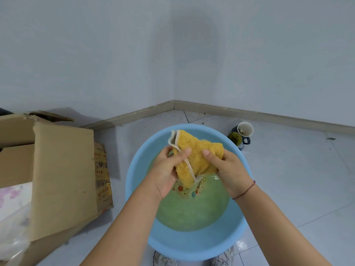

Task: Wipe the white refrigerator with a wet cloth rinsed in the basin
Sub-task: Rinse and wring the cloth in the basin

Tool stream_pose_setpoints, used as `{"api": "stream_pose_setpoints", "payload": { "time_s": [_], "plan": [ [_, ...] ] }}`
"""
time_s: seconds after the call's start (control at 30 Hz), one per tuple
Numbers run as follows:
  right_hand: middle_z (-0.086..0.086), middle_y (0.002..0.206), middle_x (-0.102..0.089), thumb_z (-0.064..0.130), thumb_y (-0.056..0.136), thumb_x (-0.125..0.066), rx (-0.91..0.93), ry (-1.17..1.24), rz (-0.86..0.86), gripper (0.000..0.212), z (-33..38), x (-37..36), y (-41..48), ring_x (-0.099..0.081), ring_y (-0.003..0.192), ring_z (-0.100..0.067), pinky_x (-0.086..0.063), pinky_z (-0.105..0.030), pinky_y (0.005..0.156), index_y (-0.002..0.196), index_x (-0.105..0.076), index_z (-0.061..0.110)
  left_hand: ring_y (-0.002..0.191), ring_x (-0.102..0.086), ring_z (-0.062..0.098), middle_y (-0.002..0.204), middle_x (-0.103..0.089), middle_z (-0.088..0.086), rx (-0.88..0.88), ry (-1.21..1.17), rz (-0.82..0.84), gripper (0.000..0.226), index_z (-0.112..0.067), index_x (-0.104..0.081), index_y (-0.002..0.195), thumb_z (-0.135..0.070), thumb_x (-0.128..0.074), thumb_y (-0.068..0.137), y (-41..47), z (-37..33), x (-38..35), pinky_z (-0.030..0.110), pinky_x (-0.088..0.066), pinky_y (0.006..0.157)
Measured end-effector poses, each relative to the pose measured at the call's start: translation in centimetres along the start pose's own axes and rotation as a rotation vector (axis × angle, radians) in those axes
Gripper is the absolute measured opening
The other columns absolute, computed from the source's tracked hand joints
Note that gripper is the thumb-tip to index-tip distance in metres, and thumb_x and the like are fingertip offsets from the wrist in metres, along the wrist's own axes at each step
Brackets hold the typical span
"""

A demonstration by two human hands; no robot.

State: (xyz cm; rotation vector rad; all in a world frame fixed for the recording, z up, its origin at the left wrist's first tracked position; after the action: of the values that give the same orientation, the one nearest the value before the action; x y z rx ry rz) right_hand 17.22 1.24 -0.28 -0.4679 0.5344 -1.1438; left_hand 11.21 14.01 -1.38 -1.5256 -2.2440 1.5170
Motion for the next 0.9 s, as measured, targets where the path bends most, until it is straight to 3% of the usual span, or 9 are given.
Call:
{"api": "stream_pose_setpoints", "payload": {
  "time_s": [0.07, 0.17, 0.27, 0.33, 0.5, 0.6, 0.67, 0.73, 0.9],
  "plan": [
    [-0.016, 0.106, -0.071, 0.025, 0.074, -0.068, -0.012, -0.004, 0.041, 0.044, 0.0, -0.2, 0.1, -0.068, 0.098, -0.029, -0.057, -0.039, 0.084, 0.108, -0.064, -0.002, 0.101, -0.068, 0.028, 0.114, -0.068, 0.008, -0.010, 0.244, -0.168, 0.076, -0.016, -0.053, 0.126, -0.012, -0.087, 0.059, 0.3, -0.2, 2.2, 0.050, -0.054, 0.089],
    [-0.017, 0.104, -0.070, 0.007, 0.083, -0.063, -0.055, -0.077, 0.103, 0.028, -0.1, -0.1, -0.1, -0.069, 0.091, -0.026, -0.058, -0.031, 0.076, 0.109, -0.063, -0.003, 0.094, -0.067, 0.022, 0.104, -0.069, 0.004, -0.038, 0.465, -0.295, 0.049, -0.017, -0.058, 0.121, 0.004, -0.068, 0.077, 0.7, -0.8, 3.7, 0.042, -0.055, 0.089],
    [-0.016, 0.103, -0.070, 0.005, 0.091, -0.056, -0.105, -0.112, 0.052, 0.021, 0.0, 1.5, 0.0, -0.069, 0.090, -0.025, -0.058, -0.032, 0.077, 0.110, -0.063, -0.002, 0.089, -0.067, 0.021, 0.099, -0.071, 0.008, -0.058, 0.558, -0.411, 0.020, -0.012, -0.067, 0.101, -0.004, -0.053, 0.089, 0.8, -1.5, 5.4, 0.036, -0.056, 0.085],
    [-0.013, 0.103, -0.071, 0.013, 0.095, -0.054, -0.106, -0.174, 0.001, 0.017, 0.6, 2.5, 0.2, -0.068, 0.094, -0.026, -0.056, -0.037, 0.084, 0.104, -0.065, 0.002, 0.091, -0.068, 0.027, 0.096, -0.071, 0.014, -0.021, 0.533, -0.410, 0.021, -0.007, -0.067, 0.092, -0.007, -0.045, 0.092, 0.8, -1.2, 5.7, 0.038, -0.056, 0.086],
    [-0.008, 0.063, -0.045, 0.026, 0.096, -0.054, 0.025, -0.943, -0.165, 0.037, 3.6, 3.7, 0.3, -0.042, 0.057, -0.021, -0.035, -0.029, 0.054, 0.066, -0.042, 0.007, 0.097, -0.063, 0.025, 0.098, -0.070, 0.011, -0.037, 0.382, -0.275, 0.030, -0.008, -0.067, 0.091, -0.026, -0.043, 0.096, 1.0, -0.8, 3.6, 0.042, -0.048, 0.094],
    [-0.019, 0.096, -0.068, 0.023, 0.094, -0.058, 0.040, -0.604, 0.080, 0.022, 3.5, 1.8, 0.0, -0.066, 0.089, -0.033, -0.055, -0.045, 0.082, 0.100, -0.061, 0.002, 0.095, -0.068, 0.024, 0.099, -0.073, 0.007, -0.017, 0.470, -0.152, 0.050, -0.013, -0.067, 0.101, -0.057, -0.065, 0.075, 0.8, -0.6, 1.9, 0.038, -0.052, 0.089],
    [-0.019, 0.110, -0.068, 0.009, 0.093, -0.056, -0.003, -0.280, 0.240, 0.027, 3.5, 0.5, -0.7, -0.066, 0.101, -0.032, -0.055, -0.041, 0.088, 0.119, -0.057, 0.003, 0.092, -0.070, 0.028, 0.100, -0.073, 0.009, 0.029, 0.442, -0.105, 0.057, -0.011, -0.063, 0.102, -0.044, -0.079, 0.059, 0.7, -0.3, 1.6, 0.041, -0.056, 0.086],
    [-0.015, 0.111, -0.069, 0.002, 0.089, -0.057, -0.012, -0.224, 0.258, 0.032, 3.6, 0.5, -1.0, -0.067, 0.101, -0.027, -0.057, -0.032, 0.081, 0.121, -0.056, 0.005, 0.097, -0.069, 0.025, 0.103, -0.073, 0.008, 0.058, 0.356, -0.095, 0.064, -0.010, -0.063, 0.106, -0.031, -0.085, 0.050, 0.8, -0.2, 2.0, 0.040, -0.054, 0.090],
    [-0.011, 0.112, -0.068, 0.003, 0.077, -0.069, 0.038, -0.169, 0.392, 0.046, 3.6, 0.6, -1.6, -0.065, 0.105, -0.026, -0.055, -0.035, 0.085, 0.121, -0.059, 0.008, 0.100, -0.067, 0.026, 0.110, -0.069, 0.012, 0.002, 0.164, 0.067, 0.053, -0.007, -0.059, 0.113, -0.002, -0.073, 0.063, 0.5, -1.2, 1.2, 0.036, -0.056, 0.086]
  ]
}}
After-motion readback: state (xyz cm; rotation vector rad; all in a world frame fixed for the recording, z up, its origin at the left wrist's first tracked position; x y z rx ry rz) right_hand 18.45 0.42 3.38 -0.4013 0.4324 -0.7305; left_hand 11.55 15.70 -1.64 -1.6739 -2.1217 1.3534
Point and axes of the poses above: each hand's wrist, its own y-axis towards the middle knuckle, its own x-axis out of the back of the hand, z = x × y, the point moved 9 cm from there along y, towards the middle knuckle
